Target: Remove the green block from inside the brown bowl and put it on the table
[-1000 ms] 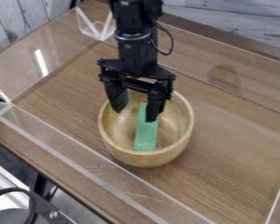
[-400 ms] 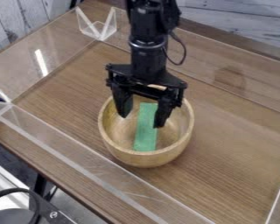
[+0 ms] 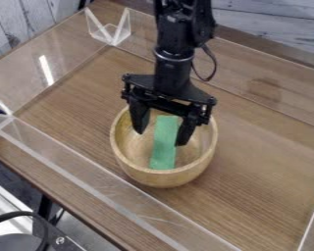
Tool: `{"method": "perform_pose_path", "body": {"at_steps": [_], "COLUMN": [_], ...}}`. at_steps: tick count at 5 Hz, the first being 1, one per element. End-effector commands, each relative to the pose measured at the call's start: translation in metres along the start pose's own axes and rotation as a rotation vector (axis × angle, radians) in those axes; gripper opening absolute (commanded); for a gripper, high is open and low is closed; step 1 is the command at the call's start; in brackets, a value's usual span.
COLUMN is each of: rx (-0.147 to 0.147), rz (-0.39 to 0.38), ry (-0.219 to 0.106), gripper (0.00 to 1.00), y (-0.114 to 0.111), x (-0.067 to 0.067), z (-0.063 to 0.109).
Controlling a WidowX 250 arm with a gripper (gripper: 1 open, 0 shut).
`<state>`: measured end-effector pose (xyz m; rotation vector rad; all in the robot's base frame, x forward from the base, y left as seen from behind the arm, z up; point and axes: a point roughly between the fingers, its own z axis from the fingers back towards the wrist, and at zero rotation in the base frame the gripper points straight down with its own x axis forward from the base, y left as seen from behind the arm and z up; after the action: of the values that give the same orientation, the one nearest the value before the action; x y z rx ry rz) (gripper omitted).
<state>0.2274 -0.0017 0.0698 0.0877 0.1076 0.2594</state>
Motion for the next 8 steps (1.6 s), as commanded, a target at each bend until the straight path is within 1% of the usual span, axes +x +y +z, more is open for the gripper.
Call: {"method": "perform_pose_path", "body": {"at_steps": [1,2,4,5,6,7,8], "rx": [-0.056,-0.093,-0.046,-0.042,-0.041,-0.043,-0.044], "rz": [0.090,0.169,0.225,0.200,0.195,0.194,0.191], "ry": [-0.041,-0.026,-0.064,-0.072,-0.074,-0.080,-0.085], "gripper": [1.00,1.00,1.00,1.00,1.00,1.00,0.00], "y": [0.004,0.012,0.006,0.005,0.004,0.003,0.003], "x": [0.007,0.010,0.014,0.014,0.010,0.005,0.003], "z": [0.023,0.031,0.000,0.005,-0.005,-0.020,-0.025]}}
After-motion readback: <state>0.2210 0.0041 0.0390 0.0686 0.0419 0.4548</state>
